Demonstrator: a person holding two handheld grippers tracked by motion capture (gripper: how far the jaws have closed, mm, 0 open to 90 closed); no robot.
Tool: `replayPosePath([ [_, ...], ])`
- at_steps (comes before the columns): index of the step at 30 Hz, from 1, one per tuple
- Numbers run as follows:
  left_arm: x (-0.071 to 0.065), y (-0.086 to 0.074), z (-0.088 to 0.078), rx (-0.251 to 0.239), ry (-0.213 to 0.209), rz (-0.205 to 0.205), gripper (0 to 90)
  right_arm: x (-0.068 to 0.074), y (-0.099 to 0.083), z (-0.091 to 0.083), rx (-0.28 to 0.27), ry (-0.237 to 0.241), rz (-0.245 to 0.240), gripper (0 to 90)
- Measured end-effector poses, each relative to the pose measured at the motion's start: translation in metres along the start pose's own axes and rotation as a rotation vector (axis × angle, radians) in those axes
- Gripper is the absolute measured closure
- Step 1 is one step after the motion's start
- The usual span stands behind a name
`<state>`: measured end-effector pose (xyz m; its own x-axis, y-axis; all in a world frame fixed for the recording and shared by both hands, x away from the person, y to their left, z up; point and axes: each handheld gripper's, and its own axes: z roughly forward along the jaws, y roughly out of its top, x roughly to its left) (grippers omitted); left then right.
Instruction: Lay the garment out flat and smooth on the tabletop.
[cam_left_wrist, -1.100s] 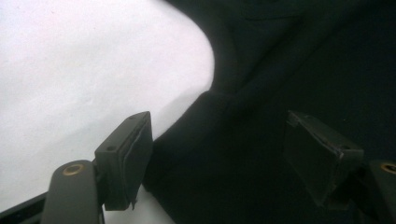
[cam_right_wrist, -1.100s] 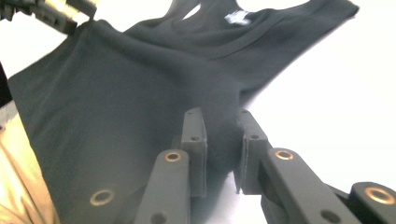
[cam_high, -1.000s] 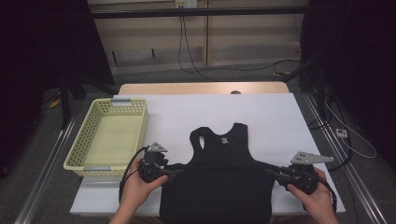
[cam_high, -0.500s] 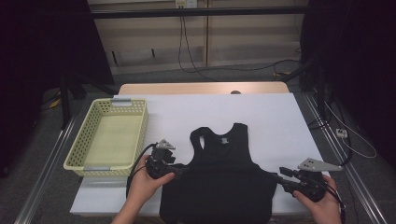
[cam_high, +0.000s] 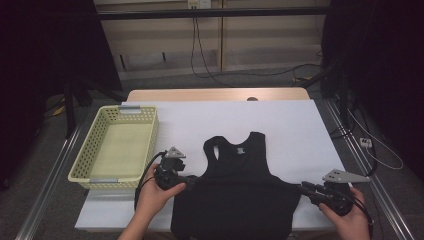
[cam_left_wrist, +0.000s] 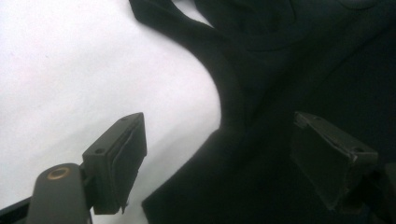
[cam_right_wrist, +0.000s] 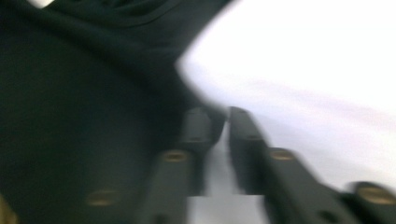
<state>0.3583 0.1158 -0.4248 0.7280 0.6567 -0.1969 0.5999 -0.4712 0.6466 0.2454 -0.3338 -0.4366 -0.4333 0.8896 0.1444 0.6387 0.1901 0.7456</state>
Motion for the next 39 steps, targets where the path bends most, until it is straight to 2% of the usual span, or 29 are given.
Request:
replayPosePath([
  [2, 0.001, 0.001, 0.0, 0.002, -0.003, 0.004, 19.2, -0.001, 0.001, 0.003, -0.004, 0.019, 0.004, 62.0],
  [3, 0.002, 0.001, 0.0, -0.004, -0.001, 0.003, 18.6, 0.0, 0.002, 0.006, -0.009, 0.023, -0.014, 57.6],
  [10, 0.005, 0.0, 0.0, -0.009, -0.002, 0.01, 16.7, 0.007, 0.019, 0.023, -0.026, 0.031, -0.084, 42.3],
  [13, 0.004, 0.0, -0.002, -0.016, 0.001, 0.023, 16.0, 0.006, 0.026, 0.03, -0.026, 0.032, -0.09, 38.5],
  [26, 0.002, -0.003, -0.009, -0.035, -0.002, 0.042, 14.8, 0.006, 0.069, 0.072, -0.002, 0.042, -0.147, 34.5],
  [30, 0.004, -0.006, -0.011, -0.036, 0.003, 0.029, 14.5, 0.007, 0.078, 0.083, -0.002, 0.041, -0.162, 34.1],
  [39, 0.005, -0.004, -0.01, -0.035, -0.006, 0.03, 14.4, 0.003, 0.099, 0.099, -0.014, 0.019, -0.135, 34.1],
])
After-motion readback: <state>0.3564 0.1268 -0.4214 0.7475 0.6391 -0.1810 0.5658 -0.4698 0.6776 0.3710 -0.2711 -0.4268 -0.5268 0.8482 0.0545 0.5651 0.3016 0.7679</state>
